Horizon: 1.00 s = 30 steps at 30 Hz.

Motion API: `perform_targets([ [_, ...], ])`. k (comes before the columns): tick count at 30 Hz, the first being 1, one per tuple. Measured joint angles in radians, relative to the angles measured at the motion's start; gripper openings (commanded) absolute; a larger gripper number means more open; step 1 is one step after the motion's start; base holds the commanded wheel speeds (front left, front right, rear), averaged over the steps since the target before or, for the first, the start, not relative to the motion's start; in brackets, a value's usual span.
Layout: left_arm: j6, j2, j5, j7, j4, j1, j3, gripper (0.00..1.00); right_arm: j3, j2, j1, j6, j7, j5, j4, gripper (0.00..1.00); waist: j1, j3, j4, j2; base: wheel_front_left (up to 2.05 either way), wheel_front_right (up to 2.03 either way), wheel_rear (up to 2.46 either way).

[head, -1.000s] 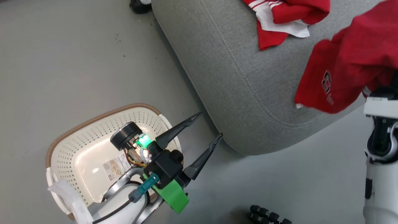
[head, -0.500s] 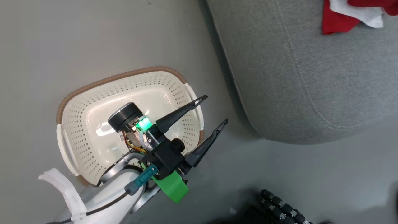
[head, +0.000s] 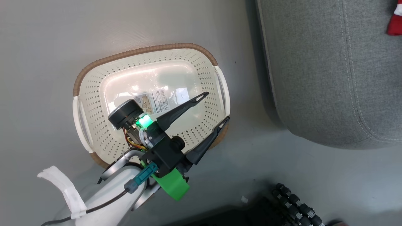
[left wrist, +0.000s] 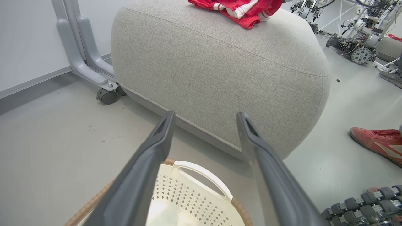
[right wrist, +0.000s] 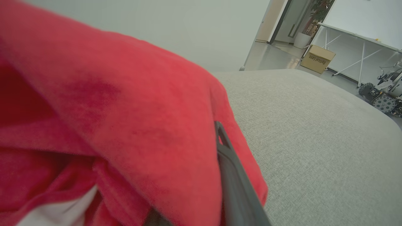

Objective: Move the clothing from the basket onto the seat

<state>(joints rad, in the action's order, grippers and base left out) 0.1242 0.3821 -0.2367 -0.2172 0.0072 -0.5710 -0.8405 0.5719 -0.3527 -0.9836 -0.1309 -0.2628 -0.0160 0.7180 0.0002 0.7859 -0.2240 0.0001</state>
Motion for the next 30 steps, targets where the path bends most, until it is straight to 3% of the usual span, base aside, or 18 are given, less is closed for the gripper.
perform_targets([
  [1,0.000,0.000,-0.001,-0.001,0.002,0.000,-0.001,1.00,0.007,0.002,0.000,0.000,0.000,0.006,0.011,0.93,0.0000,0.001,0.002,0.0000,0.00,0.00,0.00],
  [2,0.000,0.000,-0.003,-0.002,0.005,-0.001,-0.002,1.00,0.014,0.004,0.000,0.000,0.000,0.011,0.018,1.00,0.0000,0.000,0.003,0.0000,0.00,0.00,0.00],
  [9,-0.001,-0.026,-0.017,-0.017,0.038,-0.002,-0.007,1.00,0.015,0.042,0.084,0.000,0.000,0.018,-0.047,1.00,-0.0001,-0.041,0.004,0.0000,0.00,0.00,0.00],
  [18,-0.030,-0.100,-0.054,-0.042,0.123,0.052,0.010,1.00,-0.057,0.106,0.395,0.000,0.000,-0.037,-0.171,1.00,-0.0002,-0.173,0.016,0.0000,0.00,0.00,0.00],
  [25,-0.108,-0.168,-0.069,-0.045,0.132,0.166,0.139,1.00,-0.146,0.174,0.585,0.000,0.000,-0.073,-0.212,1.00,-0.0002,-0.317,0.041,0.0000,0.00,0.00,0.00],
  [30,-0.153,-0.222,-0.071,-0.047,0.132,0.279,0.281,1.00,-0.276,0.208,0.697,0.000,0.000,-0.104,-0.256,1.00,-0.0003,-0.428,0.072,0.0000,0.00,0.00,0.00],
])
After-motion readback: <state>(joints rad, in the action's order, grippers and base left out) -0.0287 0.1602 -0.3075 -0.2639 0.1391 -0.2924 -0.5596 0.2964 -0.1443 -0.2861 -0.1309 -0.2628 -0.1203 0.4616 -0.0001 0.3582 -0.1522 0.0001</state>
